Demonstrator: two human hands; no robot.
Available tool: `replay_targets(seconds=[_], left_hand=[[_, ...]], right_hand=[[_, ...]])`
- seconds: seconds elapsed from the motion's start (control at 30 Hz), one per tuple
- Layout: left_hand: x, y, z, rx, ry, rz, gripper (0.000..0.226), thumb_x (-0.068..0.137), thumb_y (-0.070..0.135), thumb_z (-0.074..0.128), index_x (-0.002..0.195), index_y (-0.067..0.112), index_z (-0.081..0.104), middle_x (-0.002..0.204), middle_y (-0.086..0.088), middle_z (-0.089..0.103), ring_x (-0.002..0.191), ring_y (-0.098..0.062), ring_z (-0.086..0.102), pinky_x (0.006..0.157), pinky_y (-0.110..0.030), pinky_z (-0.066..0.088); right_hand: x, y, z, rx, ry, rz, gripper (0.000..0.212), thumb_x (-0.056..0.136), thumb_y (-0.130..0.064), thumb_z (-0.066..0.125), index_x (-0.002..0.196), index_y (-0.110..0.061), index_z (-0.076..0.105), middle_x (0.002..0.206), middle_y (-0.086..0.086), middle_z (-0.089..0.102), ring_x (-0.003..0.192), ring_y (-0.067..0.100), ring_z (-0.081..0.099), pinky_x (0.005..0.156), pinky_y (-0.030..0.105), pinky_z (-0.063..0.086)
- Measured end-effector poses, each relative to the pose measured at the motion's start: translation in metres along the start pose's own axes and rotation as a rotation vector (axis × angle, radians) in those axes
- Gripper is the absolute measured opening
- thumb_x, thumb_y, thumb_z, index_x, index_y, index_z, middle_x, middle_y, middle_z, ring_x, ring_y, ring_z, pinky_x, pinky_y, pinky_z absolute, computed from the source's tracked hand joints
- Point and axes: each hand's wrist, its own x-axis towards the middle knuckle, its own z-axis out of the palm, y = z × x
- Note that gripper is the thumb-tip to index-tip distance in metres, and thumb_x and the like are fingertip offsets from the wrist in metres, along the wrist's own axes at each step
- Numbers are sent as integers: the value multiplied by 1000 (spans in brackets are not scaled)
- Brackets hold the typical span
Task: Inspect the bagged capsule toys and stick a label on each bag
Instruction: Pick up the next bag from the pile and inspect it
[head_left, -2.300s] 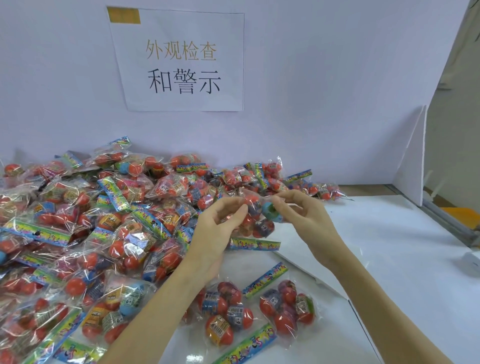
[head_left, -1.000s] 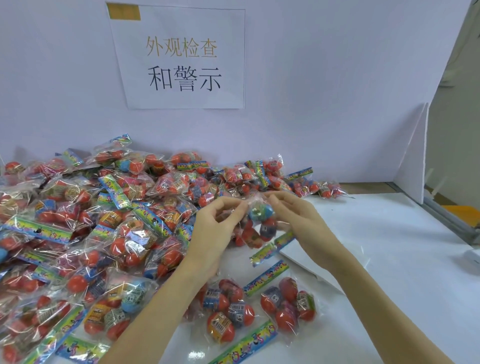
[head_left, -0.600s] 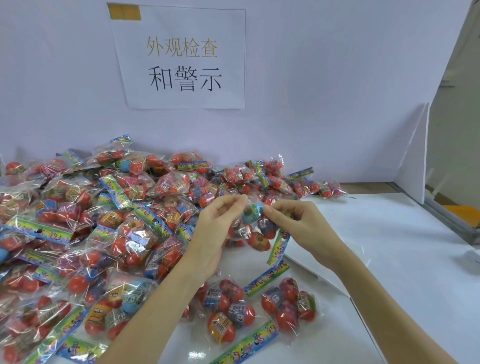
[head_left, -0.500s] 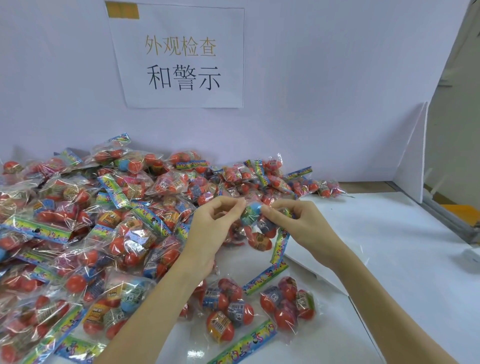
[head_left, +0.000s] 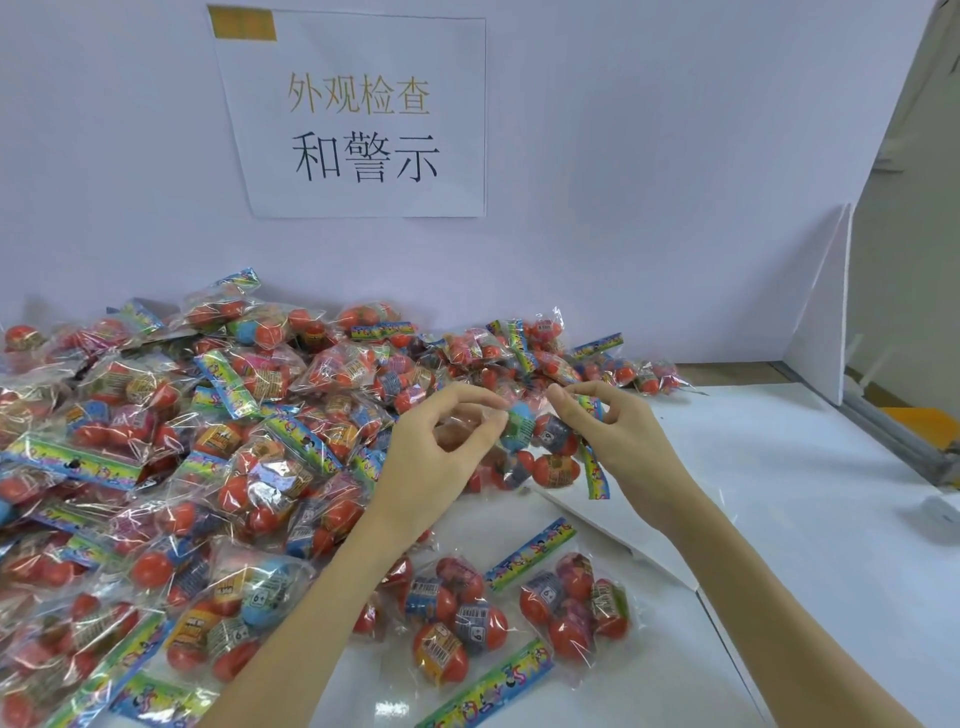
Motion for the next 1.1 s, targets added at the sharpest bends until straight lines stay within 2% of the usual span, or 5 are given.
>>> replay_targets(seconds=[0.13, 0.47, 0.63, 0.77, 1.1], left_hand=[[-1, -5, 3, 28, 100, -30, 3, 93, 21, 77, 96, 21, 78, 87, 8, 77, 83, -18, 75, 73, -44, 64], [-3, 0, 8, -274, -41, -221, 24, 106, 23, 58, 94, 4, 67, 81, -14, 73, 71, -35, 76, 62, -29, 59], [-4, -4, 15, -261, -130, -196, 5, 100, 11, 67, 101, 9, 71, 89, -8, 76, 77, -33, 77, 69, -37, 64], [-6, -4, 17, -206, -185, -140, 15, 93, 18, 77, 103, 9, 70, 91, -8, 76, 77, -32, 77, 73, -40, 64], [-6, -6, 16, -159, -203, -183, 34, 103, 31, 60, 91, 0, 68, 81, -15, 72, 76, -33, 75, 71, -41, 64]], right_hand=[[2, 2, -4, 120, -58, 135, 45, 91, -60, 64, 111, -21, 75, 92, -8, 76, 89, 12, 71, 94, 39, 56], [2, -1, -3, 522, -53, 116, 25, 77, -32, 84, 92, -12, 84, 79, 6, 70, 61, 13, 60, 61, 25, 54], [4, -1, -5, 529, 65, 144, 38, 75, -40, 84, 97, -9, 83, 109, 12, 79, 97, 29, 73, 87, 38, 59], [3, -2, -8, 513, 56, 129, 30, 88, -36, 79, 102, -10, 81, 106, 13, 80, 92, 26, 79, 68, 28, 62], [2, 0, -1, 432, 41, 167, 39, 91, -35, 76, 108, 0, 75, 110, 21, 77, 99, 33, 76, 92, 43, 61]])
